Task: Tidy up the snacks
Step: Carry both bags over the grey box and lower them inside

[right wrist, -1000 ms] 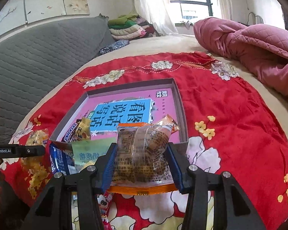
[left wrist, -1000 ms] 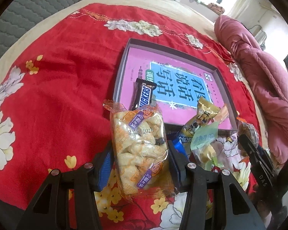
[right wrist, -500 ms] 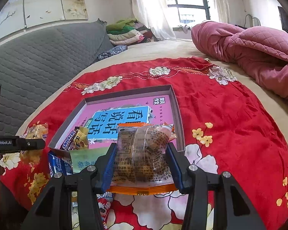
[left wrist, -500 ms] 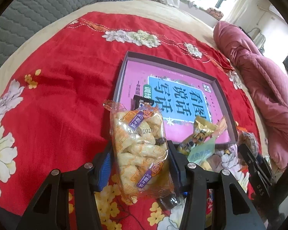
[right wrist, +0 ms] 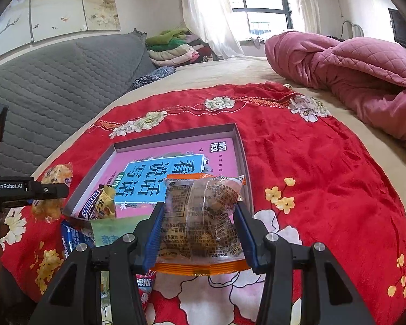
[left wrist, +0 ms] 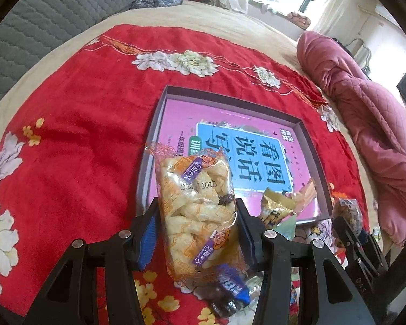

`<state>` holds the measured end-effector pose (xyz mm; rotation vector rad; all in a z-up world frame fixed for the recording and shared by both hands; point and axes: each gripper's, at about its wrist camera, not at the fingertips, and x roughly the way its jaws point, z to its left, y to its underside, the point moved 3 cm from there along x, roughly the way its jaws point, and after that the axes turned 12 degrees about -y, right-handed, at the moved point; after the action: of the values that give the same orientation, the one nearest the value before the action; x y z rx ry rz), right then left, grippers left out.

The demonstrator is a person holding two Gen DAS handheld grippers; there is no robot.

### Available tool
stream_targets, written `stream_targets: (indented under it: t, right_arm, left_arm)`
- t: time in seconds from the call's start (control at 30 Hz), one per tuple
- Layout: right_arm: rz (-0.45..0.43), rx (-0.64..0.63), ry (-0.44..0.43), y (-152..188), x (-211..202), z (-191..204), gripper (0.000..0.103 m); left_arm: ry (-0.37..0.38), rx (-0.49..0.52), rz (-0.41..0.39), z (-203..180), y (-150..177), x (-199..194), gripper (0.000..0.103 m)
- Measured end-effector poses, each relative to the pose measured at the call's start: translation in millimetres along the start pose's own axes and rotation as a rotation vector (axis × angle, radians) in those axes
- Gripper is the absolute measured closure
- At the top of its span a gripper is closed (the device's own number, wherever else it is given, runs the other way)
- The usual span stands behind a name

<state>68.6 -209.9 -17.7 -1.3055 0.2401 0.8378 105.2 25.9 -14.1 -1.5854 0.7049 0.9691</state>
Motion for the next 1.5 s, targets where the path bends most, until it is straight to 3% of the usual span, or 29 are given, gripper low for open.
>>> stream_targets:
  t: [0.83,1.5]
  right_arm:
    - [-0.071,0.011,0.003,-21,15,-11,0.053]
    - [-0.049,-0.001,-0.003,-22,39,-16,0.053]
  left_arm:
    - [0.032,0.024,-0.011,-30,-21,24,0.05]
    - [0.015,0.034,0.031,-42,-24,53,0.05]
